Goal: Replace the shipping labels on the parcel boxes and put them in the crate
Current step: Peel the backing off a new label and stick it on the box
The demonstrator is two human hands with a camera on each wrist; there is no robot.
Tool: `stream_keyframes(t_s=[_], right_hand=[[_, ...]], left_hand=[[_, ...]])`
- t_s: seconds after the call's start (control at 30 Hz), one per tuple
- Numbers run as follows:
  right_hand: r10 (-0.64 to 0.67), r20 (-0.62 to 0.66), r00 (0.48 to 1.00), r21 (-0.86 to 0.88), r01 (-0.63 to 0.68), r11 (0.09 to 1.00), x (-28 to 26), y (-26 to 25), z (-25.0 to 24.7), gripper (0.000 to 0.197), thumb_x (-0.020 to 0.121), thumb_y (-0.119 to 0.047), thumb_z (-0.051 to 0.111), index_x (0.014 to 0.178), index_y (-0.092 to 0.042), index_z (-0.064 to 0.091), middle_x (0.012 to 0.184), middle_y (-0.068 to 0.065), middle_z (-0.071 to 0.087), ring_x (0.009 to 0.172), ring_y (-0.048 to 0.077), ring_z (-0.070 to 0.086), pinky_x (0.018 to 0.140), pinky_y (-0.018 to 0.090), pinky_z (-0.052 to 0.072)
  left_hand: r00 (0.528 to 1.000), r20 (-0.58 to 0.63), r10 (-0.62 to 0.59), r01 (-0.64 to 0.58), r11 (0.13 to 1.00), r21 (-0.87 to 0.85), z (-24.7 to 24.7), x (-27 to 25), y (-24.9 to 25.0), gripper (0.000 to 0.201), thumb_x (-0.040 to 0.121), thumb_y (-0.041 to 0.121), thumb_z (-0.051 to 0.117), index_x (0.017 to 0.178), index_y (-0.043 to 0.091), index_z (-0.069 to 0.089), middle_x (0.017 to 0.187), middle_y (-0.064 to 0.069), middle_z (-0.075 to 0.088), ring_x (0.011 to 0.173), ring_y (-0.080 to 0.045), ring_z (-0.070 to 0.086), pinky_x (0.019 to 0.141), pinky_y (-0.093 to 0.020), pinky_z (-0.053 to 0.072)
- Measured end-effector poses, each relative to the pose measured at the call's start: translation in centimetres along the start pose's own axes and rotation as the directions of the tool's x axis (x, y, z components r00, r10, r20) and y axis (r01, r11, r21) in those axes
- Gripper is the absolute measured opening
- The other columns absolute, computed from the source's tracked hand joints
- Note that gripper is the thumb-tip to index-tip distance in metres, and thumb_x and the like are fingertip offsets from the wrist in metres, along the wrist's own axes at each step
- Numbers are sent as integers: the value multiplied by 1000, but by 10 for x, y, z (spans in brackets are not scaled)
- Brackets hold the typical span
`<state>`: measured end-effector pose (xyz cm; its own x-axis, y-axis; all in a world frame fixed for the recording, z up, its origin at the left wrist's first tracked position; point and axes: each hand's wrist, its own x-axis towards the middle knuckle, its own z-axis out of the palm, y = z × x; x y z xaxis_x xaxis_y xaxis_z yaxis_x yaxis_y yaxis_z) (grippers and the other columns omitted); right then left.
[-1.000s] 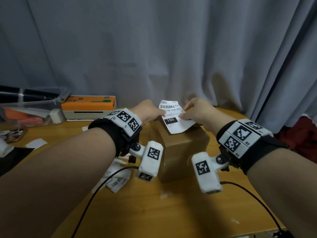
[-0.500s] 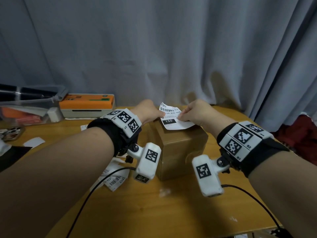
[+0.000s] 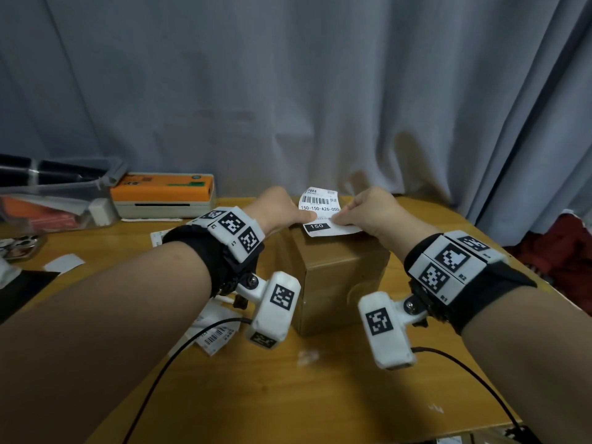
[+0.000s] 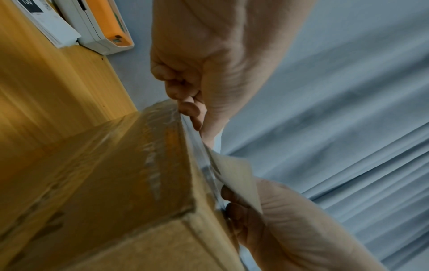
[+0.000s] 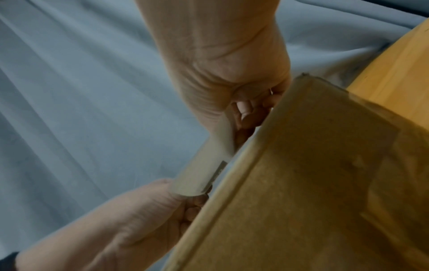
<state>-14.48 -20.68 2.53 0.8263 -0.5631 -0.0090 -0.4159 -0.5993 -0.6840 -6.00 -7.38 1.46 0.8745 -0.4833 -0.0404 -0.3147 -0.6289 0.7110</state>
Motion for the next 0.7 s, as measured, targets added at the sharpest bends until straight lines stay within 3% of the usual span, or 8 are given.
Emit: stream_keyframes(t_s=[0.1, 0.2, 0.27, 0.4, 0.57, 0.63, 0.7], right_hand=[[-7, -16, 1000, -31, 7, 999, 3, -1, 1, 37, 74, -32, 79, 97, -4, 70, 95, 10, 70, 75, 17, 58, 78, 34, 52], [-15, -22, 1000, -86, 13, 996, 7, -5, 1, 37, 72, -36, 80, 92, -6, 69, 84, 6, 64, 62, 12, 51, 62, 28, 45], [-20, -24, 1000, -135, 17, 991, 11, -7, 1, 40, 72, -36, 80, 95, -6, 69, 80, 4, 62, 64, 12, 52, 54, 25, 40], [-34, -23, 999, -188, 29, 982, 19, -7, 3, 44, 70, -36, 81, 100, -5, 69, 93, 8, 68, 79, 18, 57, 59, 26, 42], [-42, -18, 999, -231, 37, 972, 24, -1, 10, 45, 69, -38, 81, 99, -7, 68, 90, 6, 66, 79, 18, 58, 52, 25, 40], [-50, -19, 999, -279, 43, 959, 24, 1, 10, 44, 69, -42, 80, 98, -10, 68, 93, 5, 67, 84, 19, 60, 58, 26, 41], [-169, -31, 985, -407, 142, 902, 22, 1, 6, 35, 72, -43, 75, 92, -15, 69, 95, 3, 68, 89, 21, 61, 66, 29, 44]], left_hand=[[1000, 5, 0, 0, 1000, -1, -1, -1, 0, 34, 79, 32, 74, 61, 10, 54, 74, -5, 60, 78, -21, 54, 64, -28, 40], [1000, 11, 8, -8, 1000, 12, -2, -1, 1, 32, 78, 33, 74, 70, 6, 58, 91, -10, 67, 90, -23, 61, 75, -34, 48], [1000, 3, 13, -13, 1000, 20, -3, 0, 2, 34, 76, 34, 76, 78, 4, 61, 101, -12, 69, 98, -25, 63, 83, -37, 50], [1000, 15, 21, -21, 1000, 11, -3, 1, 3, 37, 74, 34, 78, 66, 9, 52, 100, -15, 68, 97, -27, 63, 77, -36, 47], [999, 27, 21, -23, 998, 57, 0, 2, -1, 33, 75, 35, 76, 75, 6, 60, 92, -11, 66, 89, -23, 61, 69, -29, 43], [999, 31, 30, -33, 995, 89, 1, 2, -1, 34, 76, 36, 75, 76, 5, 61, 85, -10, 63, 82, -22, 58, 60, -25, 39], [999, 31, 43, -46, 993, 110, 2, 2, -1, 35, 77, 36, 75, 73, 4, 59, 81, -10, 60, 75, -21, 53, 55, -26, 34]])
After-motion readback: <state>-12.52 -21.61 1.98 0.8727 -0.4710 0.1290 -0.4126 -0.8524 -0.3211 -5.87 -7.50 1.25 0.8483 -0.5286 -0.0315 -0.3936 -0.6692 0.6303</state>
